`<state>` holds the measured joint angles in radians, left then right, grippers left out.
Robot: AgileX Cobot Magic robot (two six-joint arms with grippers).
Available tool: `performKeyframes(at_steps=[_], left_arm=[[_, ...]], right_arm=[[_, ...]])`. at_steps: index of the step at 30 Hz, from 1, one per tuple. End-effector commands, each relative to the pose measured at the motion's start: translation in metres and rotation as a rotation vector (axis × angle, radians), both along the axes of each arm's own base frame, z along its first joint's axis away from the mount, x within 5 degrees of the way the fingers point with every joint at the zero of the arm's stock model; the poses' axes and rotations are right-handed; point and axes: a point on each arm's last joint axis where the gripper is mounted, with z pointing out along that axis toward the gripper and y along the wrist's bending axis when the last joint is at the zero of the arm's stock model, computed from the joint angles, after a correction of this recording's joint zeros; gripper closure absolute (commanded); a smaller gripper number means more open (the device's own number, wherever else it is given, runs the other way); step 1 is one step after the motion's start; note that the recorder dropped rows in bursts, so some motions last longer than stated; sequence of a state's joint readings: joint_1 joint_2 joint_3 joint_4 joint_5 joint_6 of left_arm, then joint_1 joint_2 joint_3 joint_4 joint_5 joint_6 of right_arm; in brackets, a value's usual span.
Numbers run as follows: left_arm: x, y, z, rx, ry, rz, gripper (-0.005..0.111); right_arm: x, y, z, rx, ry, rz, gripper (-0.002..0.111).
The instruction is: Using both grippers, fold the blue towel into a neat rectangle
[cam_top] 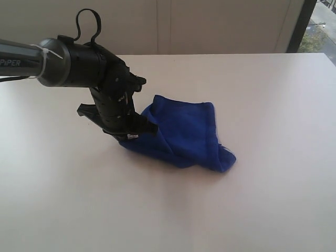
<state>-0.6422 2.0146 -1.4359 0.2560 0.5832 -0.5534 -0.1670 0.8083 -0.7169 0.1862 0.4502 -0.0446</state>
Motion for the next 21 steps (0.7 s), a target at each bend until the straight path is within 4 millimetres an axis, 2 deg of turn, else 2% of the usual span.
performKeyframes(at_steps=[1,6,9,12,13,18,21], left_arm=[[-0.002,0.003,0.003,0.006,0.003,-0.001,0.107],[-0.002,0.003,0.003,0.006,0.003,-0.001,0.107],[-0.002,0.003,0.003,0.006,0.003,-0.001,0.107],[-0.002,0.003,0.003,0.006,0.003,-0.001,0.107],[-0.002,0.003,0.003,0.006,0.003,-0.001,0.107],[-0.002,0.003,0.003,0.006,0.003,-0.001,0.107],[-0.002,0.003,0.003,0.006,0.003,-0.001,0.107]], right_arm=[[0.056,0.001,-0.021,0.074,0.217,0.123,0.108],[0.11,0.016,-0.051,0.171,0.33,0.295,0.108],[0.15,0.043,-0.076,0.145,0.409,0.428,0.108],[0.177,0.059,-0.092,0.136,0.449,0.479,0.108],[0.196,0.065,-0.102,0.127,0.461,0.492,0.108],[0.253,0.069,-0.146,0.082,0.501,0.541,0.108],[0.273,0.07,-0.156,0.078,0.493,0.543,0.108]])
